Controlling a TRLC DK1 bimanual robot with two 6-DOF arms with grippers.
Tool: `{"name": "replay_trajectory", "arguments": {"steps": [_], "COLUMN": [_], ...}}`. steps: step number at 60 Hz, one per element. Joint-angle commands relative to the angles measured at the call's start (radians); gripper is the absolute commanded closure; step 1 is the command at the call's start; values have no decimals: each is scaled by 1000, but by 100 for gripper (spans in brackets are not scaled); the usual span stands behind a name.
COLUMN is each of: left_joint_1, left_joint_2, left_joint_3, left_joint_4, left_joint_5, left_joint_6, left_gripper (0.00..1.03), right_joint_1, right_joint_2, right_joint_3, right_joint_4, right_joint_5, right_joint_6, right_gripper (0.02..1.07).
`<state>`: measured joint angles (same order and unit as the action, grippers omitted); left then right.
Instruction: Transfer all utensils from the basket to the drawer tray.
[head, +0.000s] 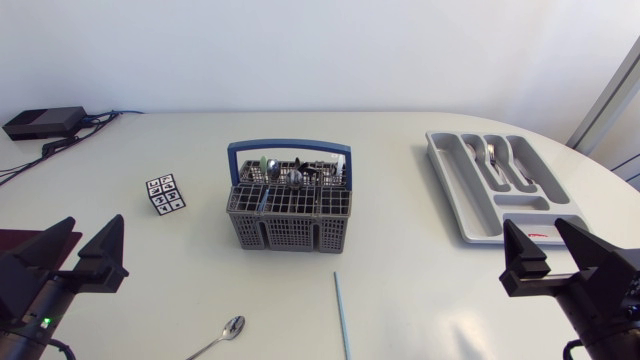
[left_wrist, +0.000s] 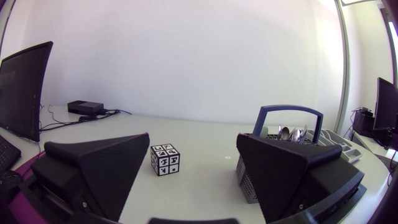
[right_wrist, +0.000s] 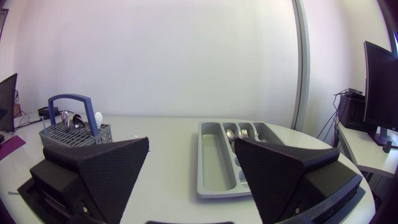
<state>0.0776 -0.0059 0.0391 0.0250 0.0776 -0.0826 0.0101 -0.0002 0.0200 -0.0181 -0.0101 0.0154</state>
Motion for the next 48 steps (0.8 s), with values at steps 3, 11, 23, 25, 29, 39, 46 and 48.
{"name": "replay_trajectory", "arguments": {"steps": [3, 11, 23, 25, 29, 39, 46, 48], "left_joint_1": [7, 7, 8, 10, 11, 14, 10, 5], "left_joint_2": [-8, -8, -8, -8, -6, 35, 169, 211], "left_joint_3": [-42, -36, -8, -2, 12, 84, 174, 200], "left_joint_4": [1, 3, -7, -7, -7, -8, -8, -10], "left_joint_5": [5, 5, 4, 4, 1, -15, -15, -15], "left_joint_6": [-16, -11, -8, -8, -8, -8, -17, -17], "left_gripper": [5, 5, 5, 5, 5, 8, 8, 8], "right_joint_1": [-1, -1, -1, -1, 1, 1, 11, 14], "right_joint_2": [-6, -6, -6, -6, -4, 17, 103, 138], "right_joint_3": [-20, -20, -15, -12, -5, 32, 87, 106], "right_joint_4": [10, 10, 14, 15, 14, 12, 24, 32], "right_joint_5": [2, 2, 6, 9, 10, 10, 10, 10], "right_joint_6": [9, 8, 8, 8, 8, 6, 8, 9], "right_gripper": [8, 8, 8, 8, 8, 8, 8, 8]}}
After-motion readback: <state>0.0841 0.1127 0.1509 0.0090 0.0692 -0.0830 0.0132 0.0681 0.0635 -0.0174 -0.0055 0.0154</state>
